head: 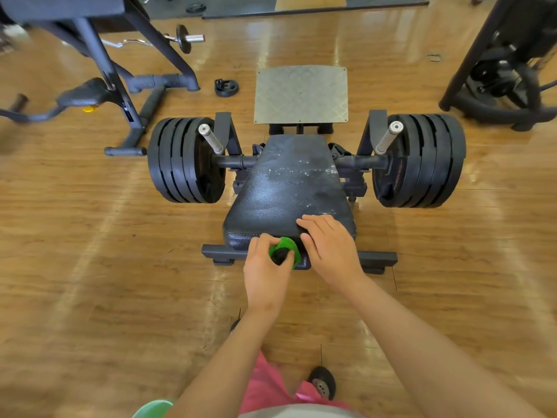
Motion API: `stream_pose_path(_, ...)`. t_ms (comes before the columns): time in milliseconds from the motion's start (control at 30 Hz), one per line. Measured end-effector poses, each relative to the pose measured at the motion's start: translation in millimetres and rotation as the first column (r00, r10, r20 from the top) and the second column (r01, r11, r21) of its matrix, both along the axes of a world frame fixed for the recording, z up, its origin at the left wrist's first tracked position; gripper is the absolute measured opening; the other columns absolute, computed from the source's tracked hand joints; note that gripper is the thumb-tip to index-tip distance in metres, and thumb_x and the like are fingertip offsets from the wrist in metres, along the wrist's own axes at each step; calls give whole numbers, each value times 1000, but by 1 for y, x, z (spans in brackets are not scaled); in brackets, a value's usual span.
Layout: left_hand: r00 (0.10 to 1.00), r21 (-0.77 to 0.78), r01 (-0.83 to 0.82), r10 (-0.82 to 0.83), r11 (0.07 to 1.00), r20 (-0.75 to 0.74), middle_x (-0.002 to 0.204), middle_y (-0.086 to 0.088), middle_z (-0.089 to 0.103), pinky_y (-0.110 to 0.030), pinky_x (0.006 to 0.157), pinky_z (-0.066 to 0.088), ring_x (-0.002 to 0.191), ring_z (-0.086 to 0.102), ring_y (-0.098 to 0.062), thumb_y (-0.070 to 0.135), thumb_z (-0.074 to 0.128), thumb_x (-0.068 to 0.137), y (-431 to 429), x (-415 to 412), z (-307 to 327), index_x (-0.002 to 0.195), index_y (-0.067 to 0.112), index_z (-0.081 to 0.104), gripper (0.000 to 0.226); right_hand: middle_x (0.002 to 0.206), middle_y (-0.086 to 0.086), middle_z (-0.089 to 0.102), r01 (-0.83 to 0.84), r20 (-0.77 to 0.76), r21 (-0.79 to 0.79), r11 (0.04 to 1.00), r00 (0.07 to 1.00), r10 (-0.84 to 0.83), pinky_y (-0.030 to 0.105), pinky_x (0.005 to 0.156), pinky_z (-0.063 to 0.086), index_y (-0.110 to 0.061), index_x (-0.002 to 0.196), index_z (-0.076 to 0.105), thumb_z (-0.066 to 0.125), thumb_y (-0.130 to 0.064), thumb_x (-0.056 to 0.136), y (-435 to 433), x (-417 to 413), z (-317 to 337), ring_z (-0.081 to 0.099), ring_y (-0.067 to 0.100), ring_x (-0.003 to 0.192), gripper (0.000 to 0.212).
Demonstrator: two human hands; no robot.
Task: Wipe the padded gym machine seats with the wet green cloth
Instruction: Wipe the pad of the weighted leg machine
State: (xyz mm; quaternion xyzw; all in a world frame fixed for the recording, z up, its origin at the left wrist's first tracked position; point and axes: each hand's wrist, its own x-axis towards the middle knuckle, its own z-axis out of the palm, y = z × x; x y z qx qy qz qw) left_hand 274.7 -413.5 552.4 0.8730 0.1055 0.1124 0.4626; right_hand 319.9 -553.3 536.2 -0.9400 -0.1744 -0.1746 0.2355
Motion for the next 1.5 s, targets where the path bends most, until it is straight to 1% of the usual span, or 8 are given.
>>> stream_pose_path(200, 994, -90, -111, 111, 990, -11, 90, 9, 62, -9, 77, 42, 88, 58, -3, 9, 76, 76, 43, -1, 4, 87, 26, 59, 27, 117, 2, 64, 43, -2, -44, 998, 999, -43, 35, 93, 46, -12, 117, 64, 50, -42, 91, 6, -4, 0, 57, 20, 109, 42)
stream_pose_path(367, 955, -73, -297, 297, 952, -17, 96, 0, 65, -35, 85, 51, 92, 60, -17, 14, 75, 80, 93, 9, 4, 96, 16, 64, 20, 117, 2, 64, 57, 12, -74, 996, 998, -57, 34, 91, 47, -12, 117, 63, 51, -44, 91, 8, -3, -3, 58, 22, 107, 43)
stream_pose_path(533, 966, -117, -255, 247, 960, -74, 99, -1, 64, -5, 61, 45, 89, 58, -14, 7, 68, 86, 101, 26, 13, 100, 16, 63, 17, 115, 2, 65, 65, 52, -64, 996, 997, -62, 33, 89, 45, -12, 114, 64, 54, -41, 90, 8, -2, -6, 58, 22, 105, 40)
stream_pose_path(633, 978, -105, -208, 203, 973, -56, 99, 6, 63, -18, 82, 48, 94, 58, -9, 8, 66, 88, 100, 23, 15, 104, 20, 64, 20, 114, 3, 65, 65, 76, -77, 995, 995, -59, 33, 89, 45, -11, 114, 64, 55, -41, 90, 8, -2, -8, 59, 23, 105, 40)
stream_pose_path(1033, 967, -186, -254, 242, 949, -83, 93, 10, 63, -27, 82, 52, 87, 59, -4, 8, 62, 90, 96, 28, 7, 101, 22, 63, 18, 115, 10, 66, 74, 205, -238, 969, 978, -24, 36, 95, 38, -7, 117, 64, 45, -41, 95, 7, 5, -18, 61, 28, 106, 45)
stream_pose_path(1167, 963, -204, -266, 248, 942, -110, 99, -1, 61, -14, 56, 52, 86, 58, -11, 10, 56, 95, 98, 37, 4, 108, 16, 60, 15, 116, 11, 65, 78, 236, -270, 960, 972, -12, 37, 95, 38, -7, 118, 64, 46, -40, 95, 6, 7, -20, 60, 28, 107, 44)
stream_pose_path(1333, 950, -172, -263, 224, 949, -219, 104, -2, 63, -51, 89, 54, 101, 60, -24, 16, 56, 96, 110, 61, -2, 107, 20, 60, 12, 117, 10, 65, 81, 232, -311, 947, 973, -7, 38, 93, 38, -8, 118, 64, 46, -40, 94, 5, 7, -21, 60, 28, 108, 44)
stream_pose_path(1500, 935, -236, -292, 225, 927, -273, 103, 4, 54, -49, 93, 51, 107, 56, -24, 21, 58, 95, 110, 62, 5, 113, 19, 48, 21, 118, 9, 65, 85, 198, -330, 940, 980, -19, 37, 94, 38, -9, 120, 63, 44, -42, 95, 5, 6, -18, 60, 26, 110, 45)
